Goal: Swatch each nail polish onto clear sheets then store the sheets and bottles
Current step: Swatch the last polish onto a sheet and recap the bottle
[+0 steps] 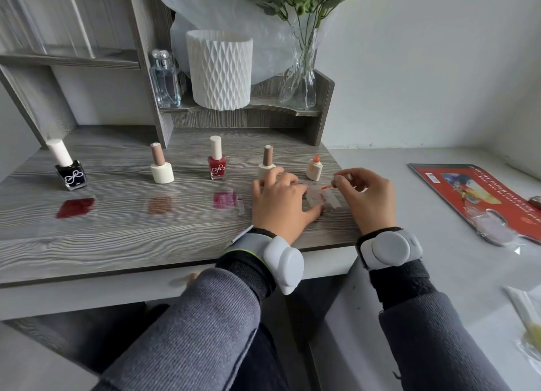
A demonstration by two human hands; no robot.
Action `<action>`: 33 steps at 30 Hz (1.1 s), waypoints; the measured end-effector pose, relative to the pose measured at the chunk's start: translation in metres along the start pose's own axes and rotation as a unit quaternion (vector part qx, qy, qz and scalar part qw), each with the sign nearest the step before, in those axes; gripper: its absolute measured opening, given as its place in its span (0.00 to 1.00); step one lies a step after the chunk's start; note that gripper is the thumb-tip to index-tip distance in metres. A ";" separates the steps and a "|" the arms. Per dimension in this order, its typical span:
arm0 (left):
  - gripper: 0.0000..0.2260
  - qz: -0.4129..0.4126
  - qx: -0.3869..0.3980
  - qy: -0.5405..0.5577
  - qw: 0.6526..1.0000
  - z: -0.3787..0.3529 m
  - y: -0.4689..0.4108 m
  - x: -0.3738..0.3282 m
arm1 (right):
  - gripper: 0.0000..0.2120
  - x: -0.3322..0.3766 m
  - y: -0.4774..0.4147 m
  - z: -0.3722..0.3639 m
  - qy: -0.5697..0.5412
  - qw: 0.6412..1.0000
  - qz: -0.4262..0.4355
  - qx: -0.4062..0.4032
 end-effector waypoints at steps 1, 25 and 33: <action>0.21 -0.004 -0.007 0.001 1.000 0.001 0.000 0.000 | 0.04 0.000 0.000 -0.001 -0.003 1.000 -0.001 -0.001; 0.26 -0.028 -0.065 0.014 0.997 0.007 0.000 -0.007 | 0.05 0.024 -0.025 -0.008 -0.020 0.997 0.071 -0.039; 0.18 0.046 0.013 0.194 0.980 0.015 -0.014 -0.016 | 0.03 0.019 -0.041 -0.021 -0.028 0.991 0.099 -0.087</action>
Point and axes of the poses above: each hand's wrist, its own y-axis away from the middle knuckle, its own z-axis out of the back of the hand, x = y × z, the point moved 3 cm from there along -y, towards the middle knuckle
